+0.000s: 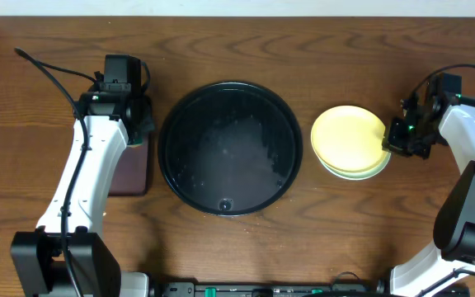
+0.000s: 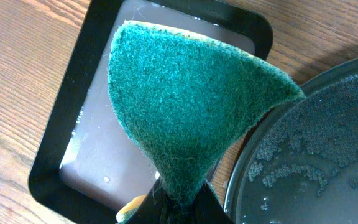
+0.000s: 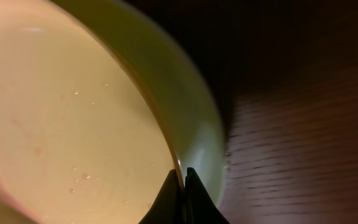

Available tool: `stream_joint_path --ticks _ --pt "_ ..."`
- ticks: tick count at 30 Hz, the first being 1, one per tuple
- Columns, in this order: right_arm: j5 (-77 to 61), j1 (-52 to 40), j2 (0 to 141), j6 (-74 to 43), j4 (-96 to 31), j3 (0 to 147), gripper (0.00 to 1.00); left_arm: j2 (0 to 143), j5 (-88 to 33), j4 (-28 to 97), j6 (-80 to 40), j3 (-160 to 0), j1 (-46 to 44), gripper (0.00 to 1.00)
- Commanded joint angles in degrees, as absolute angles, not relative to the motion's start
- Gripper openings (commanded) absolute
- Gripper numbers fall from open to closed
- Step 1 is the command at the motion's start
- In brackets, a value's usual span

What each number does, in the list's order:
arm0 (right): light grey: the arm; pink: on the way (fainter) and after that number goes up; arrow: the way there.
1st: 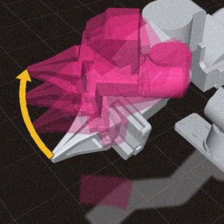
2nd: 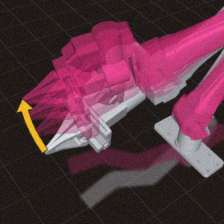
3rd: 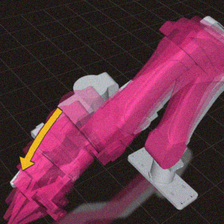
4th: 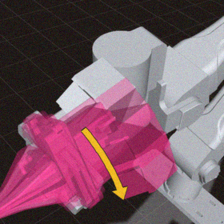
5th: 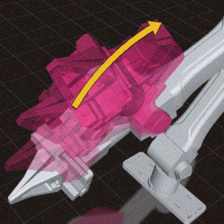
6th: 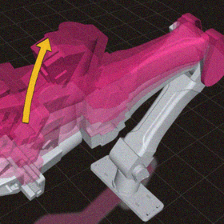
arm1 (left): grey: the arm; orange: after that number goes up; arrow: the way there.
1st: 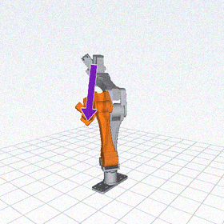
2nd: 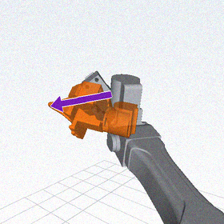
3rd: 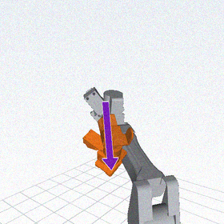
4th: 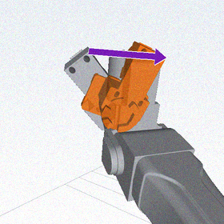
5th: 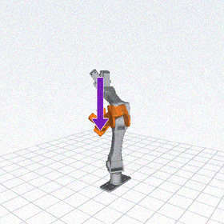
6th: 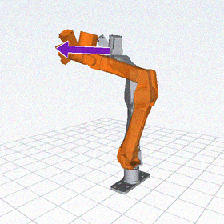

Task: Clean dirty plates on tray and stack at the side
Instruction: 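Lift the yellow plate and carry it right onto the mint plate stack, then release the yellow plate on the stack with the right gripper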

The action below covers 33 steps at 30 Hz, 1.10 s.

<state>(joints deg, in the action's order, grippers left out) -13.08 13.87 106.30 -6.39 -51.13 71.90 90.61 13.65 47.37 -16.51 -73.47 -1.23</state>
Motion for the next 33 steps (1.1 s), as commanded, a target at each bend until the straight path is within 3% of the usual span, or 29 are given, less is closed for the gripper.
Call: stream_joint_path --ticks 1,6,11,13,17,20,22,33 --pt "-8.91 13.85 105.32 -8.64 -50.30 71.46 0.01 90.80 13.96 47.29 -16.86 -72.75 -1.04 0.08" --pt "-4.80 13.85 105.32 -11.11 -50.26 71.46 0.02 90.80 13.93 47.29 -16.86 -72.75 -1.04 0.08" --pt "-4.51 13.58 105.32 -11.55 -50.26 71.50 0.17 90.80 13.96 47.18 -16.86 -72.75 -1.04 0.08" --pt "-4.54 12.91 105.21 -11.55 -50.41 72.01 0.37 90.80 13.80 47.13 -16.86 -72.75 -1.04 0.08" --pt "-4.51 10.90 103.44 -11.55 -50.57 73.56 0.52 90.80 10.79 47.13 -16.82 -72.75 -1.04 0.08" --pt "-4.51 9.02 100.53 -11.53 -50.59 75.09 0.71 90.80 10.72 47.48 -16.58 -72.75 -0.95 0.08" --pt "-4.51 7.60 98.24 -11.51 -50.59 76.03 0.99 90.80 10.74 47.62 -16.16 -72.75 -0.56 0.07" --pt "-4.32 -2.79 89.89 -11.11 -48.84 77.06 0.99 92.51 10.70 46.74 -16.19 -71.24 6.55 0.07"
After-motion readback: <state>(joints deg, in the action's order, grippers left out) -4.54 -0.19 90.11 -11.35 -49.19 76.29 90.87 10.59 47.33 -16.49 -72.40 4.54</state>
